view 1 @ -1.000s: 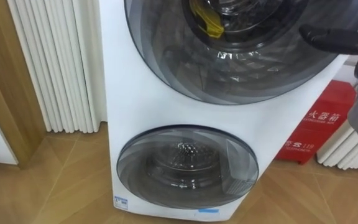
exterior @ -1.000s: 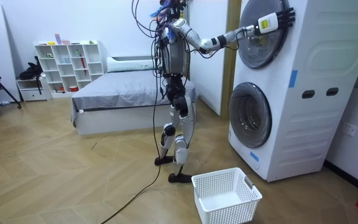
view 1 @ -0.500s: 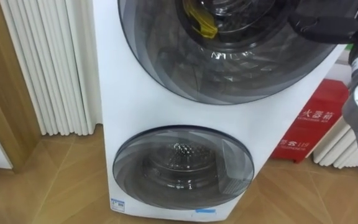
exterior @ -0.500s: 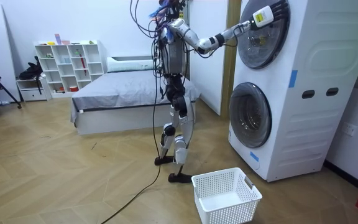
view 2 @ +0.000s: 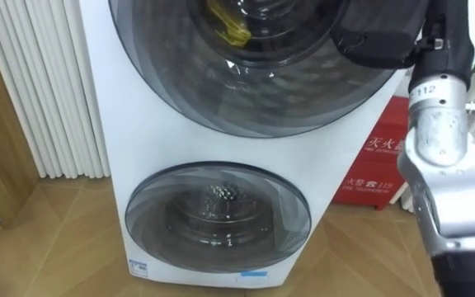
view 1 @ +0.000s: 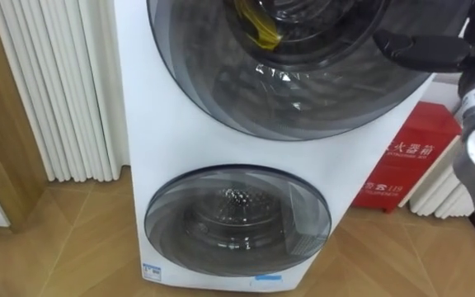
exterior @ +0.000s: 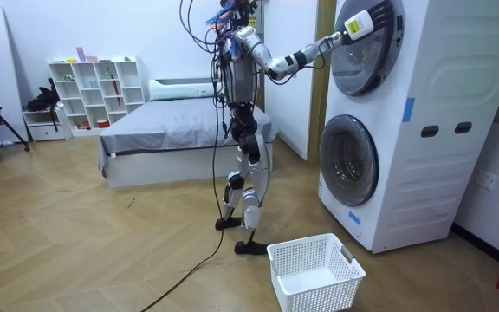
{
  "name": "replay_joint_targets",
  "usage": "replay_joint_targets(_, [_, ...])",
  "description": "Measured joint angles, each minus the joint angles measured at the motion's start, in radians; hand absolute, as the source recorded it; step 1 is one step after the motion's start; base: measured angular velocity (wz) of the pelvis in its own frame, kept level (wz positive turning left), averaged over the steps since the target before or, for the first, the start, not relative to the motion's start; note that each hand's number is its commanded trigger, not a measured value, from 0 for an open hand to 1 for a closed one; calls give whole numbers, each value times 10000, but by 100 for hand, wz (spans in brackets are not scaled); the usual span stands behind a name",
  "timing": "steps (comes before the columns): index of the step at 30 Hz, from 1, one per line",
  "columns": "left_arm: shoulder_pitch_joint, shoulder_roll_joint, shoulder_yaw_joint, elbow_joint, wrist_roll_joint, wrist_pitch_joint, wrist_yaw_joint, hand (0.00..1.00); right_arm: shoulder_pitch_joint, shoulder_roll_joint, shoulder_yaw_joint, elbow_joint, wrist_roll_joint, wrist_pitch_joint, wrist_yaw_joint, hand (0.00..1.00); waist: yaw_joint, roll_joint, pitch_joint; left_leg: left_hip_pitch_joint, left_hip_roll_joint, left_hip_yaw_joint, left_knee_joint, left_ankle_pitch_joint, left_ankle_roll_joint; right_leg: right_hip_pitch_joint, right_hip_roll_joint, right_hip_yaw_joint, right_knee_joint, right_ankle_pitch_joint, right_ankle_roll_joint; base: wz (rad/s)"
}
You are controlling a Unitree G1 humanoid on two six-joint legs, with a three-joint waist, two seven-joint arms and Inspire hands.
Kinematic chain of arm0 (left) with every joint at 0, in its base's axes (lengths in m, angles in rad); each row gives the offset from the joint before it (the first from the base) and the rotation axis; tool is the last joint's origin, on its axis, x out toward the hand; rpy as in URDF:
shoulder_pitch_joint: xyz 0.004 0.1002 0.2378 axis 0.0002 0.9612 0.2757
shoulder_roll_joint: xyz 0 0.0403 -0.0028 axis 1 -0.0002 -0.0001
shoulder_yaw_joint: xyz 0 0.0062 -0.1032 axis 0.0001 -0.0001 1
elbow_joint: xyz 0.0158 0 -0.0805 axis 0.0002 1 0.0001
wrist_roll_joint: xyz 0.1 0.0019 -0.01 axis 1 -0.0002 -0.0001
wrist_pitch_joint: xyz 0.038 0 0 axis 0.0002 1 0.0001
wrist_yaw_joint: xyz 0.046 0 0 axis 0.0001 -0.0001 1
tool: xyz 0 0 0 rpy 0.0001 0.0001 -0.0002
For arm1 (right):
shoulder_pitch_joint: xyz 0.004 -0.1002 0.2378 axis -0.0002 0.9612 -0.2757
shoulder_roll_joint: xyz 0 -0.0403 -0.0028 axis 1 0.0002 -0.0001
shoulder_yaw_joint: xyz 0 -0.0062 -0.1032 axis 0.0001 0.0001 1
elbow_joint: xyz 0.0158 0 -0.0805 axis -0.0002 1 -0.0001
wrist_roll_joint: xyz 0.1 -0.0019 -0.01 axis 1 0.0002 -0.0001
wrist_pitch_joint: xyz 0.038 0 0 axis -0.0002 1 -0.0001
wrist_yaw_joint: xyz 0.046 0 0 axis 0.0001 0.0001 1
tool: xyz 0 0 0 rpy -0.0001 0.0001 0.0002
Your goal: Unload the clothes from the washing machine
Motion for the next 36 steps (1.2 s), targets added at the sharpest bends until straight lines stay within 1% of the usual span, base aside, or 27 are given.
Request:
replay_joint_targets(2, [-34, 0, 4, 0, 0, -7, 7, 0, 311, 4, -53, -362, -303, 1, 70, 0, -12, 22, 3, -11, 3, 35, 1, 0, 0, -19, 1, 5, 3, 11, -9, 0])
replay_joint_targets(4, [24, 1, 0, 1, 1, -24, 38, 0, 542, 4, -63, -680, -364, 1, 98, 0, -17, 53, -11, -8, 7, 105, 13, 0, 0, -25, 8, 25, 7, 30, -14, -2])
replay_joint_targets(7, [102, 4, 2, 119, 80, -143, 92, 0, 1142, 10, -297, -1498, -257, 5, 324, 0, -68, 121, -22, -13, 10, 109, 31, 0, 0, -25, 11, 28, 15, 36, -19, 0])
replay_joint_targets(8, [134, 3, 4, 222, 70, -219, 121, 0, 1387, 9, -406, -1859, -181, 4, 446, 0, -129, 154, -32, -18, 15, 106, 31, -1, -1, -24, 14, 27, 14, 36, -19, 0])
replay_joint_targets(12, [206, -49, 26, 399, 72, -237, 212, 0, 1805, 9, -444, -2682, 176, 4, 892, 0, -456, 239, -46, -16, 26, 117, 32, -1, -2, -32, 32, 52, 15, 46, -36, 0])
replay_joint_targets(13, [205, -93, 32, 418, 69, -297, 229, 0, 1861, 9, -441, -2840, 166, 4, 1084, 0, -556, 269, -51, -13, 27, 121, 32, 0, -4, -31, 34, 63, 20, 47, -37, -4])
replay_joint_targets(16, [226, -135, 32, 430, 54, -605, 226, 0, 2056, 9, -442, -3346, 59, 4, 1382, 0, -582, 324, -70, 27, 42, 245, 48, 2, -7, -50, 93, 253, 27, 75, -53, -11])
replay_joint_targets(18, [241, -139, 33, 430, 49, -755, 225, 0, 2121, 8, -444, -3630, 77, 0, 1545, 0, -611, 341, -71, 41, 60, 313, 59, 2, -7, -60, 101, 257, 32, 92, -74, -11])
replay_joint_targets(21, [270, -164, 29, 547, -15, -962, 214, 0, 2157, 7, -445, -4084, 80, -23, 1835, 0, -754, 342, -70, 56, 80, 376, 64, 8, -20, -67, 117, 273, 47, 99, -84, -3])
replay_joint_targets(22, [264, -165, 34, 740, 1, -1050, 183, 0, 2191, 7, -444, -4310, 89, -23, 1975, 0, -815, 337, -73, 71, 83, 416, 63, 11, -25, -86, 123, 296, 76, 100, -86, -14])
replay_joint_targets(23, [265, -164, 46, 925, -6, -1071, 164, 0, 2235, 7, -443, -4520, 84, -23, 2137, 0, -816, 330, -73, 103, 87, 494, 62, 11, -25, -146, 144, 400, 160, 98, -90, -18])
replay_joint_targets(25, [323, -165, 40, 1017, -31, -1074, 114, 0, 2340, 5, -448, -4814, 73, -85, 2317, 0, -905, 309, -81, 111, 87, 511, 59, 11, -26, -152, 149, 431, 168, 99, -94, -10])
replay_joint_targets(28, [375, -116, 73, 1111, -18, -1098, -32, 0, 2511, 6, -458, -5174, 77, -112, 2538, 0, -970, 210, -112, 147, 86, 543, 57, 11, -26, -150, 157, 480, 171, 103, -101, -4])
replay_joint_targets(29, [369, -79, 81, 1146, -5, -1104, -56, 0, 2511, 7, -469, -5259, 83, -113, 2659, 0, -1001, 162, -111, 155, 86, 543, 59, 10, -27, -150, 160, 494, 169, 111, -113, -5])
replay_joint_targets(31, [367, -45, 118, 1169, 4, -1114, -93, 0, 2512, 6, -587, -5439, 160, -114, 2949, 0, -1102, 98, -82, 144, 87, 538, 60, 1, -43, -152, 158, 488, 170, 117, -118, 0])
replay_joint_targets(32, [363, -15, 119, 1187, 6, -1122, -118, 0, 2512, 6, -704, -5543, 164, -190, 3170, 0, -1118, 84, -79, 142, 90, 535, 59, -6, -55, -154, 160, 487, 169, 128, -120, 0])
replay_joint_targets(33, [359, -5, 119, 1197, 7, -1124, -142, 0, 2512, 5, -755, -5611, 165, -206, 3268, 0, -1119, 86, -78, 143, 94, 534, 58, -18, -74, -154, 163, 487, 170, 130, -119, 0])
replay_joint_targets(35, [314, 25, 126, 1193, 88, -1129, -226, 0, 2519, 7, -825, -5925, 168, -399, 3494, 0, -1121, 112, -64, 128, 107, 512, 39, -45, -114, -172, 184, 500, 172, 139, -114, 0])
replay_joint_targets(36, [314, 29, 134, 1188, 103, -1129, -230, 0, 2543, 7, -852, -6044, 168, -423, 3546, 0, -1121, 113, -66, 111, 112, 504, 34, -51, -122, -192, 192, 503, 173, 142, -115, 3])
